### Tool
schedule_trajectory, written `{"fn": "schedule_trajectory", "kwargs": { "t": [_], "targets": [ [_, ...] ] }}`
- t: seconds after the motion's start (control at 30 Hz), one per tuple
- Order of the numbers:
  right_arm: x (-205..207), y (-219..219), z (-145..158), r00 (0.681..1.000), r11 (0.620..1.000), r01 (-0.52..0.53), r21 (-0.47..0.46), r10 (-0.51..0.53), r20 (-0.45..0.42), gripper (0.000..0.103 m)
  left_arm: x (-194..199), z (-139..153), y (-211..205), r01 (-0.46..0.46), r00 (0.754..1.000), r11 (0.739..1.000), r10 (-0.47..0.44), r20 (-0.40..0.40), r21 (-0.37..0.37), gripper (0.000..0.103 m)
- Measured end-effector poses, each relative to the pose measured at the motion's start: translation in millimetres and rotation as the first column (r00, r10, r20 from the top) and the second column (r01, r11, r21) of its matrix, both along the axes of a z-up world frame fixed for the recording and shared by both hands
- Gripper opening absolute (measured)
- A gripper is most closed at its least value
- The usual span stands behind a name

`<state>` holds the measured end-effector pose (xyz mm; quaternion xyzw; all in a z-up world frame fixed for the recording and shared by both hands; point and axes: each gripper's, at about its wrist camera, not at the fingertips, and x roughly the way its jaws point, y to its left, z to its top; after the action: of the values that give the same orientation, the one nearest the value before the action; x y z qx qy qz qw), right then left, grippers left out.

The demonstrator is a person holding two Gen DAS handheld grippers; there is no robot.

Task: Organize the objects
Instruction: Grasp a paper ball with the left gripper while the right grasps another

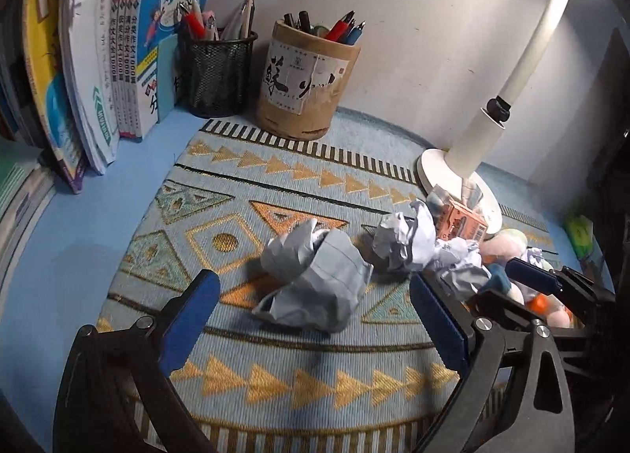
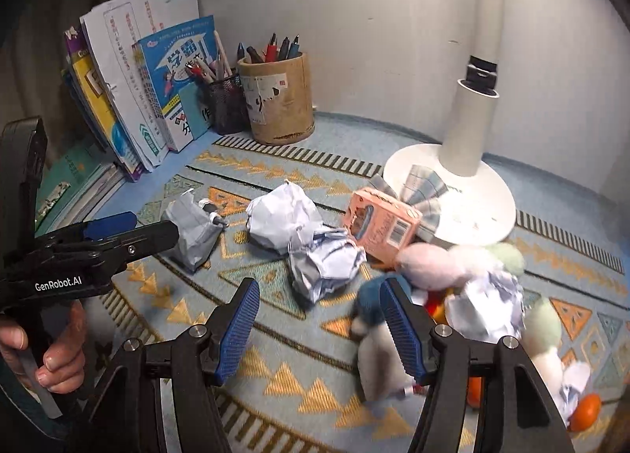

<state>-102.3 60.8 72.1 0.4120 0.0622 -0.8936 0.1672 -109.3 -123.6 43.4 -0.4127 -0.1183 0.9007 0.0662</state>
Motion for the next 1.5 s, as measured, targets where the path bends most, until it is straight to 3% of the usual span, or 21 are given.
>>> {"fn": "schedule_trajectory", "kwargs": {
  "t": [0.17,0.27,0.37,0.43,0.47,0.63,0.8,0.9,1.07,1.2,1.4,1.5],
  "targets": [
    [-30.0,-12.4,-20.9,0.999,1.000,0.011,0.029,-0.011,0.031,0.062,-16.9,-16.1,11.3,0.014,1.000,0.999,-0.013,0.015,-0.044,0.095],
    [-33.8,-12.2,-27.8,0.999,0.999,0.010,0.033,-0.011,0.036,0.062,-21.3,-27.9,13.1,0.031,0.998,0.999,-0.028,0.060,-0.038,0.074],
    [-32.8,-14.8,-29.7,1.000,0.999,0.014,0.043,-0.014,0.017,0.061,-20.9,-26.9,13.0,0.037,0.998,0.999,-0.036,0.048,-0.028,0.064],
    [-31.3,-15.6,-29.4,1.000,0.999,0.018,0.052,-0.019,0.009,0.051,-19.1,-24.9,17.4,0.038,0.999,0.998,-0.036,0.038,-0.056,0.060],
    [-30.0,-14.7,-28.3,1.000,0.999,0.022,0.047,-0.022,0.004,0.050,-17.3,-22.9,18.8,0.045,0.999,0.997,-0.043,0.030,-0.062,0.052],
    [-8.3,0.2,-4.4,1.000,0.998,0.009,-0.055,-0.009,0.012,0.049,5.9,-1.6,28.5,0.059,0.998,0.995,-0.060,-0.008,-0.078,0.051],
    [54.8,29.9,37.9,0.998,0.991,-0.032,-0.127,0.025,-0.056,0.050,64.7,35.2,46.7,0.101,0.988,0.993,-0.106,-0.110,-0.054,0.051],
    [97.3,63.5,45.5,0.998,0.986,-0.020,-0.163,0.009,-0.063,0.050,104.2,44.6,64.3,0.146,0.978,0.989,-0.149,-0.148,-0.028,0.051],
    [153.5,115.9,25.9,0.995,0.978,0.079,-0.195,-0.088,-0.037,0.051,146.8,27.4,103.4,0.201,0.966,0.979,-0.203,-0.160,-0.032,0.051],
    [176.1,148.4,-2.4,0.993,0.968,0.117,-0.220,-0.114,0.029,0.052,162.1,3.4,128.2,0.245,0.959,0.969,-0.245,-0.145,-0.019,0.051],
    [190.4,151.1,-24.3,0.991,0.983,0.132,-0.126,-0.127,0.042,0.053,173.5,-4.3,146.4,0.235,0.954,0.967,-0.250,-0.164,-0.102,0.051],
    [190.5,154.3,-31.2,0.988,0.980,0.147,-0.136,-0.140,0.060,0.056,171.4,-9.2,147.7,0.231,0.959,0.966,-0.247,-0.142,-0.118,0.051]
  ]
}}
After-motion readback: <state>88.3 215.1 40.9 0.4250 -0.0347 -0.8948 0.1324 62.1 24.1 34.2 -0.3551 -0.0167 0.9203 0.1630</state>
